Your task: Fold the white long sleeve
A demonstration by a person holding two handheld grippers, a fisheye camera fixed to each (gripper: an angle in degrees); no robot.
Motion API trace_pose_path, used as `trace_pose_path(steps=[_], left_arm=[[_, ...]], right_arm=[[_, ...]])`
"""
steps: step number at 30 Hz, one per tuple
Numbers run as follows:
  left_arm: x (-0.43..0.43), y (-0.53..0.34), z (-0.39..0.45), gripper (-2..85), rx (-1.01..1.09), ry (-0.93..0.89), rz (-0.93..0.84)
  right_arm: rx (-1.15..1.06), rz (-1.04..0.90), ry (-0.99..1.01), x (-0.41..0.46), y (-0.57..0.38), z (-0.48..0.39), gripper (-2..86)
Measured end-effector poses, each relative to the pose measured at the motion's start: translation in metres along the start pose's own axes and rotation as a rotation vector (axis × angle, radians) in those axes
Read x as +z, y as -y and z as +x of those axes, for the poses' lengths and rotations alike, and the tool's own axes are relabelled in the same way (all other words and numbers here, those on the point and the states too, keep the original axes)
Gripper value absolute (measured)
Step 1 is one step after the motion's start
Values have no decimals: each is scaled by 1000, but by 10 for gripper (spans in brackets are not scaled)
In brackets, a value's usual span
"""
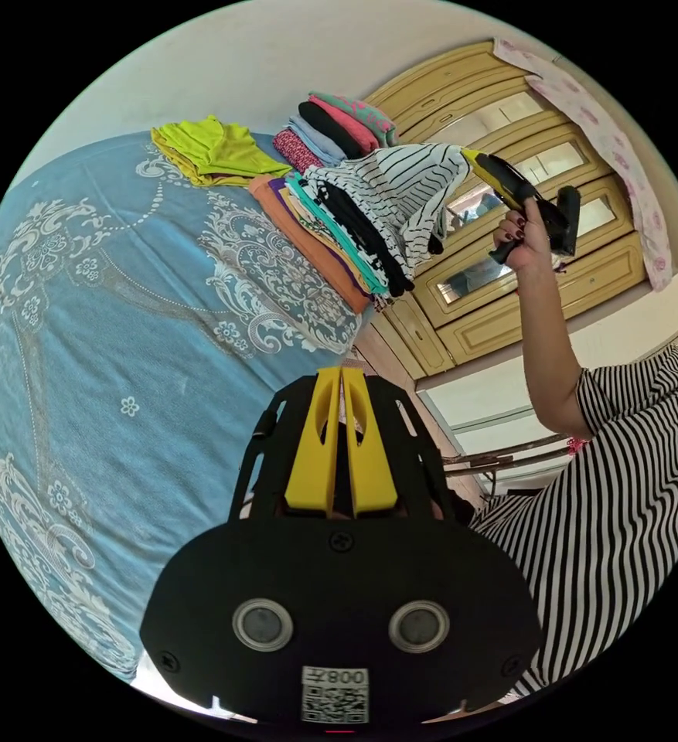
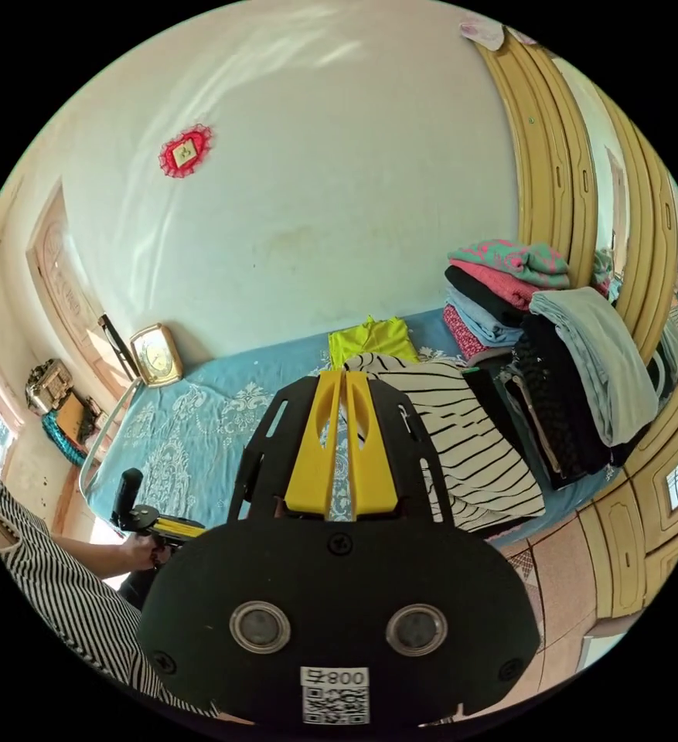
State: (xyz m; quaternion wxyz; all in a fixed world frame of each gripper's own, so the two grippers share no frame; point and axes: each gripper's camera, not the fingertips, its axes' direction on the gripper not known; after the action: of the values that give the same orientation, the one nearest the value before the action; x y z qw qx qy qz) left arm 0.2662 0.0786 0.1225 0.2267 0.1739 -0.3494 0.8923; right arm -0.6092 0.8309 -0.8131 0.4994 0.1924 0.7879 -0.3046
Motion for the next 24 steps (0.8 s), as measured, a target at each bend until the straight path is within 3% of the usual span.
trace_pose_path(steps=[13, 20, 24], left_arm=[[-115, -3, 33, 24, 79, -34, 200], [-162, 20, 26, 55, 108, -63, 296], [-163, 30, -8, 67, 44, -116, 219]], right_arm=[[-97, 253, 226, -285, -9, 42, 4], [-136, 255, 231, -350, -11, 63, 3], [-118, 222, 270, -370, -11, 88, 4]])
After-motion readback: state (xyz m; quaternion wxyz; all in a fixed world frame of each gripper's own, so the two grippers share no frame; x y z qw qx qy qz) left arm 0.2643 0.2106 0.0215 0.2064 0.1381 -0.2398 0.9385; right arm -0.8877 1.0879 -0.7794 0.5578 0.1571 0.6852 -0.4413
